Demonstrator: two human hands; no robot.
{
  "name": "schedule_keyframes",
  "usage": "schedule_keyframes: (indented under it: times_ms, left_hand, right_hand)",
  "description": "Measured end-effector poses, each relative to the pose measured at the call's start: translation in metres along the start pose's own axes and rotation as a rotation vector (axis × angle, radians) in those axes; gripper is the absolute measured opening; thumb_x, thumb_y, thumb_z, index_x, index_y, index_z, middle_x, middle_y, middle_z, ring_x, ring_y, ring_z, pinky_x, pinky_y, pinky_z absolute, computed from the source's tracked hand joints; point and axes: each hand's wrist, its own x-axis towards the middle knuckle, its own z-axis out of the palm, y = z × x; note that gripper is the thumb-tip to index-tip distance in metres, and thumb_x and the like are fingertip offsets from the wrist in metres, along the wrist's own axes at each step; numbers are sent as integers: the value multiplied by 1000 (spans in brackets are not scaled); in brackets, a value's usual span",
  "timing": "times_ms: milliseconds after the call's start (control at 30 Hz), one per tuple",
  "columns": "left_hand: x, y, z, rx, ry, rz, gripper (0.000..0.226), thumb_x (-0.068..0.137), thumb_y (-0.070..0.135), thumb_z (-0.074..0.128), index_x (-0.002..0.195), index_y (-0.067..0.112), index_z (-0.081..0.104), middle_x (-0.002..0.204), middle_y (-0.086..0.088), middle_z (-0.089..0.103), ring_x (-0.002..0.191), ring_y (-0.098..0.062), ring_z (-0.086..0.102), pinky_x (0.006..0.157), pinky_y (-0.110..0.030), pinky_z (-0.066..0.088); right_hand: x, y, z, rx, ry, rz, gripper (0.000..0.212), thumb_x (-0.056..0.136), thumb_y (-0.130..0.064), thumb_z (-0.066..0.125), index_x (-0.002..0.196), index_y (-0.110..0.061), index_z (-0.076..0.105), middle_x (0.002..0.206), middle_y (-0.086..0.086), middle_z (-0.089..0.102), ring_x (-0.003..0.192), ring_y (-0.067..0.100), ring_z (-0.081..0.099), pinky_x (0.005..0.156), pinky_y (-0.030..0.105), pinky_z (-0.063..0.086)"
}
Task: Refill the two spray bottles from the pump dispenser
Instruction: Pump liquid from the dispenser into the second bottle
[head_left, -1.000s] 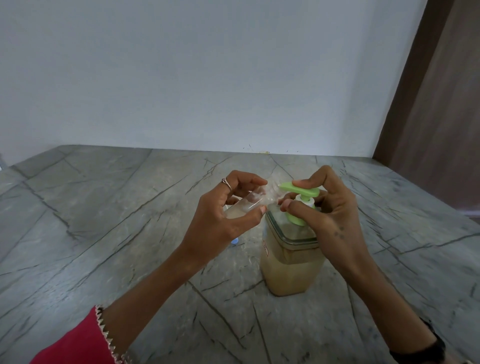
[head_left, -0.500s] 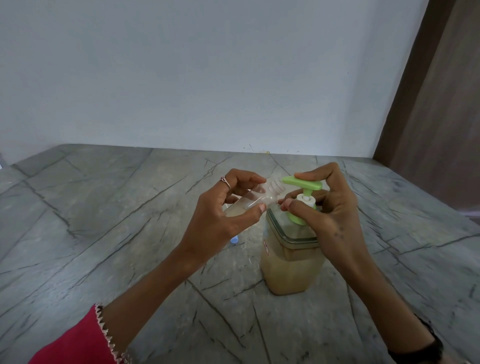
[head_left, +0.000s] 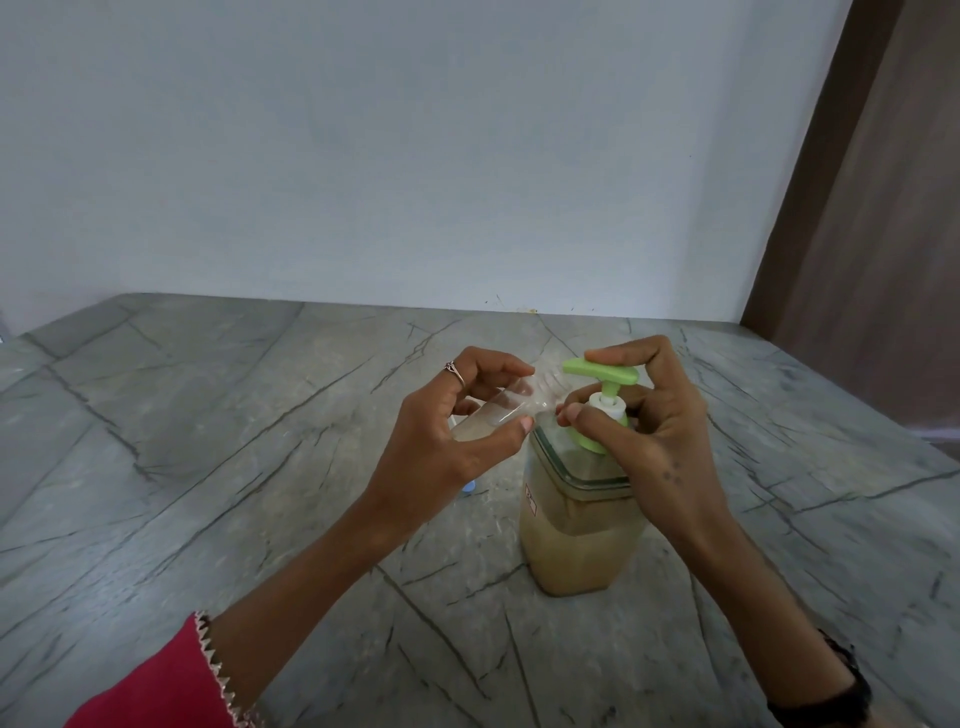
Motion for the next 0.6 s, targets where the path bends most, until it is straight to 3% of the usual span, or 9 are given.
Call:
schedule_keyframes:
  times_ms: [100, 233, 400, 467, 600]
  left_hand:
    - [0, 0, -1, -3, 7, -9, 30, 72, 34, 63, 100, 30, 57, 100, 11, 66, 92, -5, 64, 77, -17, 48]
    - [0, 1, -1, -4, 4, -3, 29, 72, 33, 63, 100, 30, 57, 98, 13, 67, 91, -4, 64, 77, -17, 49]
    - [0, 2, 1, 12, -4, 4, 28, 72, 34, 63, 100, 33, 56, 100, 12, 66, 92, -3, 63, 77, -16, 49]
    - [0, 2, 1, 10, -3, 6, 28, 72, 34, 63, 100, 33, 56, 100, 12, 66, 92, -3, 63, 77, -16, 48]
    - [0, 2, 0, 0, 4, -3, 29, 72, 34, 63, 100, 30, 57, 98, 9, 67, 93, -6, 64, 78, -18, 49]
  right_hand:
    - [0, -1, 1, -13, -3, -1, 37, 79, 3, 70, 94, -28, 55, 81, 7, 72, 72, 21, 70, 63, 35, 56]
    - [1, -1, -2, 9, 25, 3, 23, 72, -13, 69, 87, -22, 55, 78, 11, 71, 74, 28, 70, 66, 42, 57]
    - [3, 1, -6, 13, 56, 24, 22, 66, -26, 71, 77, -17, 54, 83, 11, 71, 75, 37, 67, 65, 51, 54]
    - [3, 0, -6, 20, 59, 20, 23, 65, -28, 70, 77, -16, 54, 81, 11, 71, 74, 34, 68, 65, 47, 55]
    - [1, -2, -6, 45, 35, -9, 23, 71, -14, 70, 89, -18, 55, 80, 10, 71, 72, 20, 71, 65, 27, 58]
